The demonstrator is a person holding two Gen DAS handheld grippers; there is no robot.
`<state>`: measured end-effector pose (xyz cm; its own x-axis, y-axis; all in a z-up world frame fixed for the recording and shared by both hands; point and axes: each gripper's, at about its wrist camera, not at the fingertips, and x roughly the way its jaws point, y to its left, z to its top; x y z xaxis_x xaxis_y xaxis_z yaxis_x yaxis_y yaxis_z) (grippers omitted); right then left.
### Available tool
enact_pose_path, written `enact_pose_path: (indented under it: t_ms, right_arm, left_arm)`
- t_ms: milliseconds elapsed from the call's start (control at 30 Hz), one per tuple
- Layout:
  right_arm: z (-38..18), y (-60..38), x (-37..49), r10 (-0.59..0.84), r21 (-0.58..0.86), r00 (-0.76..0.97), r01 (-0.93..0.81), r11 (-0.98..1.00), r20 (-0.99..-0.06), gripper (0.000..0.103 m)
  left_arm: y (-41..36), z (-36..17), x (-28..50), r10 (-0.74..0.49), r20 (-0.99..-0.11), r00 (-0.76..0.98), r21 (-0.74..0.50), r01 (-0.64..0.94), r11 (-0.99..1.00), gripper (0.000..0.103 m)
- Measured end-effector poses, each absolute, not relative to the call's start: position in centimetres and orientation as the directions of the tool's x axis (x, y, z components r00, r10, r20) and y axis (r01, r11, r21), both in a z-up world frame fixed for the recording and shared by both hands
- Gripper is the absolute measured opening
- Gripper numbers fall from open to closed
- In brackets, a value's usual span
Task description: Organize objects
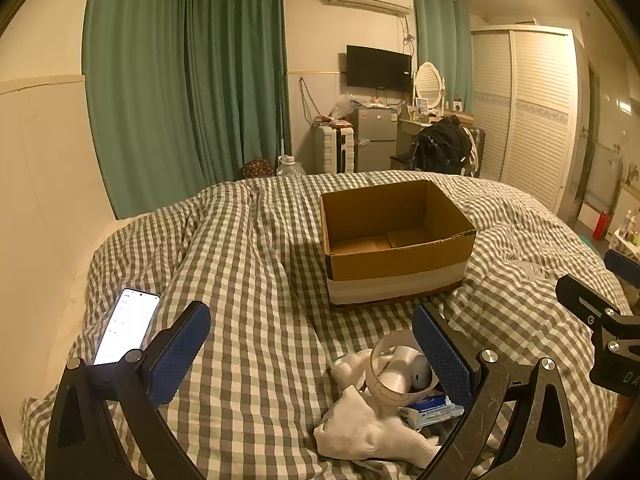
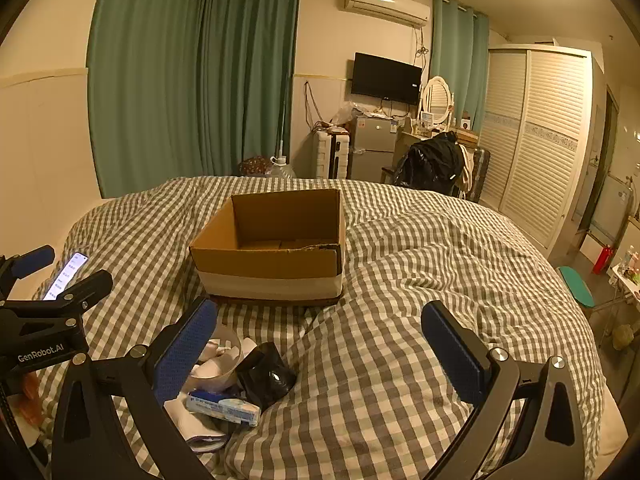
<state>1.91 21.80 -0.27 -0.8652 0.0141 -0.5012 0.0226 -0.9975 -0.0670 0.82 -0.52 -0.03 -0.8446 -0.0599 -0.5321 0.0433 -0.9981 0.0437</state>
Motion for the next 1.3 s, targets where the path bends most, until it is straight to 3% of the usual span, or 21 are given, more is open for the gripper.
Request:
enact_pose_path:
  t_ms: [733,1300]
  right_arm:
    - [-1.4,21.3,1.0,-0.014,-0.065,-0.846,0.057,-0.996,-0.533,0.103]
    - [0.5,20.9,2.5,-0.049,-0.053,-0.864,0.087,-0.995,-0.501,0.103]
  left_arm:
    - [-0.7,-0.4,0.3,-0.051,-0.548,-0.835,0.048,0.029,-0.998,0.103]
    - [-1.0,1.2,1.5,-0.034,-0.534,-0.845,0.034,0.018,-0.999,0.103]
